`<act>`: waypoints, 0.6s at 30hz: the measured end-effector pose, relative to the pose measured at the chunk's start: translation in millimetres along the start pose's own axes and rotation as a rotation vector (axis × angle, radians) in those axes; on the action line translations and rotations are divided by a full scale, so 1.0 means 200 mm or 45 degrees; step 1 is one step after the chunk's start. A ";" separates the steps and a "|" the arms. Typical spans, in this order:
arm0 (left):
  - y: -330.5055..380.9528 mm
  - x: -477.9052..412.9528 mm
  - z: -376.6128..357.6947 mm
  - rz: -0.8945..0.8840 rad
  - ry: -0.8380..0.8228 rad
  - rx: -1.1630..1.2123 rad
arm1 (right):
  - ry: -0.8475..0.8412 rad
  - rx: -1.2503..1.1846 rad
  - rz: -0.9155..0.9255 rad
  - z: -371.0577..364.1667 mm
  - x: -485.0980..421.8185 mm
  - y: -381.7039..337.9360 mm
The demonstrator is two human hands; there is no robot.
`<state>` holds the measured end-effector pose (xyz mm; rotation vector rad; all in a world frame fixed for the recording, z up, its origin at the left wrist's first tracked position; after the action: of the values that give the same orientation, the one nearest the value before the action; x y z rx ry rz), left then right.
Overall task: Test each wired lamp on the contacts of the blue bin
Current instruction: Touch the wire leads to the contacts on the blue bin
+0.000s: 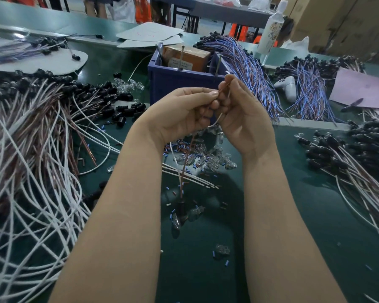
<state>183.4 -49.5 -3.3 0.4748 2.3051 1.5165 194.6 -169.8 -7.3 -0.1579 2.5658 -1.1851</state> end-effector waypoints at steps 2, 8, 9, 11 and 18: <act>0.00 0.00 0.00 0.006 -0.031 0.042 | -0.040 -0.005 0.007 0.01 0.00 0.00; -0.01 0.01 -0.01 0.018 -0.148 0.153 | -0.113 -0.016 0.010 0.02 0.00 0.00; -0.01 0.01 -0.01 0.023 -0.159 0.171 | -0.114 -0.008 0.010 0.02 0.01 0.00; -0.01 0.01 -0.02 0.036 -0.166 0.200 | -0.087 0.007 0.006 0.02 0.01 0.00; -0.02 -0.01 0.02 0.092 0.155 -0.208 | 0.392 0.771 0.195 0.03 0.01 -0.03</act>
<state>186.8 -49.1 -8.0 0.4375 2.2499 1.7975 195.1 -178.0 -7.0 0.3748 2.2630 -1.9738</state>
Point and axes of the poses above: each hand's wrist, its own x-axis away from the middle knuckle, its own z-axis out of the back of the hand, y = z × x, the point moved 3 cm from there along -x, towards the middle knuckle, and after that the axes turned 2 degrees about x, right-handed, at the moved point
